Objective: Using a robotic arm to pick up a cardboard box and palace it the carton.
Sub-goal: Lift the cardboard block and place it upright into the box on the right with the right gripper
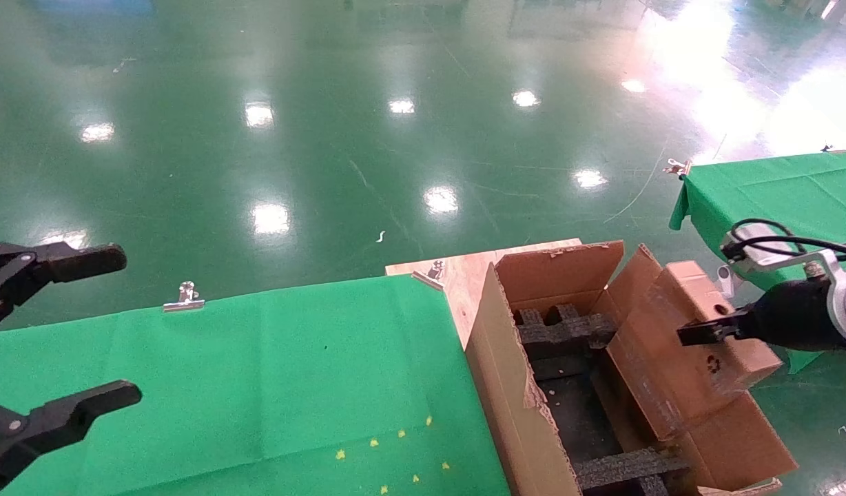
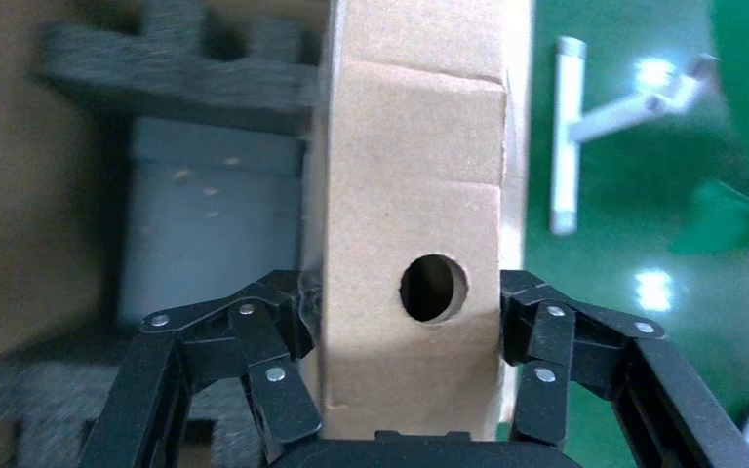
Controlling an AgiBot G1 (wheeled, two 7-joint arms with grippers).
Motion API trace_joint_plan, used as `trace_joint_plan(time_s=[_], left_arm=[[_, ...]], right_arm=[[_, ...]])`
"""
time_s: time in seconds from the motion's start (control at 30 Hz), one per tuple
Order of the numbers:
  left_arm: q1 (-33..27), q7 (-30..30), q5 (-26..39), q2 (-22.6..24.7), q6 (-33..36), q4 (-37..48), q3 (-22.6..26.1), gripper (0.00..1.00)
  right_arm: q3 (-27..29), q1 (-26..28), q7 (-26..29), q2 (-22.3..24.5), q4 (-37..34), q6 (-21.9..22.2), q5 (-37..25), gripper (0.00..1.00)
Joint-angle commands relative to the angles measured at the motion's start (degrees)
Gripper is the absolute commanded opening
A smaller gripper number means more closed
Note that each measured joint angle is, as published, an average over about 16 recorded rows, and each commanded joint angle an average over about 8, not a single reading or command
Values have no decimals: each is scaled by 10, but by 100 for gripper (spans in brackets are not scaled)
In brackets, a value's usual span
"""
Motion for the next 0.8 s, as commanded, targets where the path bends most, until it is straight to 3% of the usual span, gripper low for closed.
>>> trace_joint_plan(time_s=[0.03,0.27,0.8], left_arm=[[0,0,0,0,0,0,0,100],[0,0,0,0,0,0,0,100],[0,0,0,0,0,0,0,100]], right_arm=[[-4,1,44,-2,10,-1,-36,0],[-13,-9,131,-34,17,-7,-99,0],[-36,-58,184,-69,17,28,-137,0]])
